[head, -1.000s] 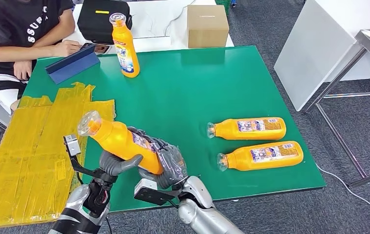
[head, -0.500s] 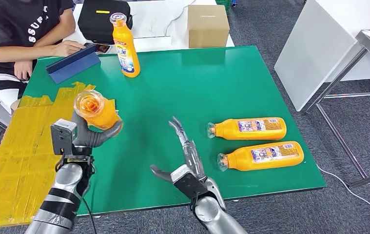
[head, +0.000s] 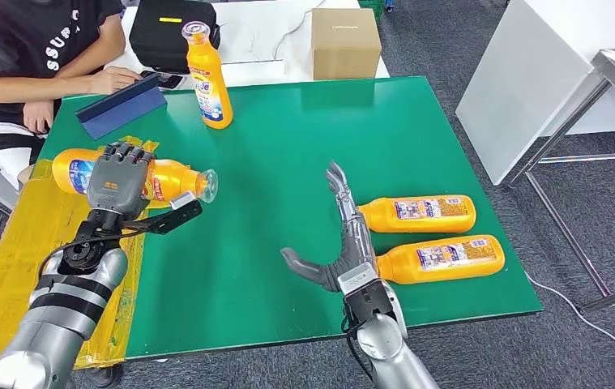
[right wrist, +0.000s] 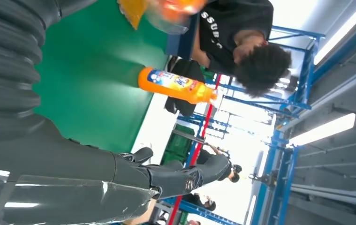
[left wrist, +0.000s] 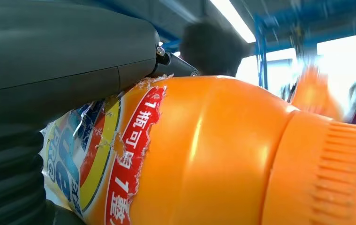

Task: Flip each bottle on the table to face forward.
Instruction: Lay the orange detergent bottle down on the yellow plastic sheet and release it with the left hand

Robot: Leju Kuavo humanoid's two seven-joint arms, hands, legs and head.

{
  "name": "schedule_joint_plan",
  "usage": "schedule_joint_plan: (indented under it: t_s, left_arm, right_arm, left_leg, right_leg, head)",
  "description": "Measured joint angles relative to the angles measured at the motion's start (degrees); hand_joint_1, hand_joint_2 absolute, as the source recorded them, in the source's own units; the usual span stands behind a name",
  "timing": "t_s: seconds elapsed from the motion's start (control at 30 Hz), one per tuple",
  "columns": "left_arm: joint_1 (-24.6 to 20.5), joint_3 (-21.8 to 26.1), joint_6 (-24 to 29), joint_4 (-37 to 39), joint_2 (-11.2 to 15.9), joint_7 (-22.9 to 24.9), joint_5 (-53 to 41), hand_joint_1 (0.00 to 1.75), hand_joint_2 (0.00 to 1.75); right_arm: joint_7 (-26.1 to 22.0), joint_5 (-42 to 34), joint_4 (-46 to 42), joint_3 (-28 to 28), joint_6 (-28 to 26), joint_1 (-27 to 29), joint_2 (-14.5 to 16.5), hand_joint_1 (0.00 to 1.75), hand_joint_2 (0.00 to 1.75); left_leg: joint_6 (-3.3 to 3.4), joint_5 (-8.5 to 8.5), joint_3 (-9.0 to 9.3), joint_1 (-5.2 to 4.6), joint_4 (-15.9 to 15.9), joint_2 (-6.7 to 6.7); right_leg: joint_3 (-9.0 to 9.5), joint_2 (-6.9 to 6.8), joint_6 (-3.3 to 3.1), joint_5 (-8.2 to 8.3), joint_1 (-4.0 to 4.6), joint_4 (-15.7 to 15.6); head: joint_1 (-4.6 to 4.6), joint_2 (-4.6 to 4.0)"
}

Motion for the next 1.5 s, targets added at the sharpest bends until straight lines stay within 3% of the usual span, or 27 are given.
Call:
schedule_joint_plan:
  t_s: [0.23, 0.53, 0.73, 0.77, 0.87, 0.9, 1.33, 1.47, 1.5]
  left_arm:
    - [-3.7, -2.4, -6.8, 11.1, 1.4, 3.6, -6.9, 1.75, 1.75]
    - [-5.8, -2.7, -13.1, 21.2, 1.0, 5.0, -6.4, 1.75, 1.75]
    - [-6.8, -0.6, -14.7, 25.2, -0.5, 2.9, -1.5, 1.75, 1.75]
    - [-6.9, -0.3, -14.7, 25.5, -0.7, 2.7, -1.2, 1.56, 1.75]
    - [-7.1, 0.4, -14.8, 26.3, -1.1, 2.2, -0.4, 0.27, 1.75]
    - [-7.2, 0.7, -15.0, 26.5, -1.2, 1.7, 0.2, 0.03, 1.75]
    - [-6.7, 4.3, -12.7, 26.9, -2.1, -0.5, 4.7, 0.0, 1.75]
    - [-6.5, 4.7, -12.2, 26.9, -2.1, -0.6, 5.1, 0.0, 0.0]
    - [-6.5, 4.8, -12.0, 26.9, -2.1, -0.6, 5.2, 0.0, 0.0]
  right_arm:
    - [0.8, 0.8, -2.2, -1.3, 0.4, 0.0, -0.1, 0.0, 1.75]
    - [1.5, 1.3, -3.0, -2.1, 1.2, 0.0, -0.1, 0.0, 1.75]
    - [1.8, 1.4, -3.0, -2.1, 1.6, 0.0, 0.0, 0.0, 1.75]
    - [1.8, 1.4, -3.0, -2.1, 1.6, 0.0, 0.0, 0.0, 1.75]
    - [1.8, 1.4, -3.0, -2.1, 1.6, 0.0, 0.0, 0.0, 1.75]
    - [1.8, 1.4, -3.0, -2.1, 1.5, 0.0, 0.0, 0.0, 1.75]
    - [2.1, 1.7, -2.7, -2.1, 1.4, 0.0, 0.0, 0.0, 1.75]
    - [2.1, 1.8, -2.5, -2.1, 1.4, 0.0, 0.0, 0.0, 1.75]
    - [2.2, 1.8, -2.4, -2.1, 1.4, 0.0, 0.0, 0.0, 1.75]
  left_leg:
    - [0.0, 0.01, -0.04, -0.01, 0.0, -0.02]
    - [0.0, 0.0, -0.04, -0.01, 0.0, -0.02]
    - [-0.01, 0.0, 0.08, -0.01, 0.0, -0.11]
    - [-0.01, 0.0, 0.1, -0.01, 0.0, -0.11]
    - [0.0, 0.0, 0.17, -0.01, 0.0, -0.1]
    - [0.0, 0.0, 0.2, -0.01, 0.0, -0.11]
    - [0.0, 0.01, 0.34, -0.02, 0.0, -0.16]
    - [0.0, 0.01, 0.34, -0.02, 0.0, -0.16]
    - [0.0, 0.01, 0.34, -0.01, 0.0, -0.16]
  right_leg:
    - [0.0, 0.0, 0.0, 0.0, -0.02, 0.0]
    - [-0.01, 0.0, 0.0, 0.0, -0.01, 0.0]
    - [0.15, -0.03, -0.01, -0.02, -0.01, 0.0]
    - [0.18, -0.03, -0.01, -0.02, -0.01, 0.0]
    - [0.25, -0.03, -0.01, -0.02, -0.01, 0.0]
    - [0.28, -0.03, -0.01, -0.02, -0.01, 0.0]
    - [0.44, -0.07, -0.01, -0.02, -0.01, 0.0]
    - [0.46, -0.07, -0.01, -0.02, -0.01, 0.0]
    - [0.46, -0.07, -0.01, -0.02, -0.01, 0.0]
  head:
    - [0.01, 0.0]
    - [0.0, 0.0]
    - [0.0, 0.0]
    - [0.01, 0.0]
    - [0.0, 0.0]
    - [-0.01, 0.0]
    - [0.0, 0.0]
    - [0.0, 0.0]
    - [0.0, 0.0]
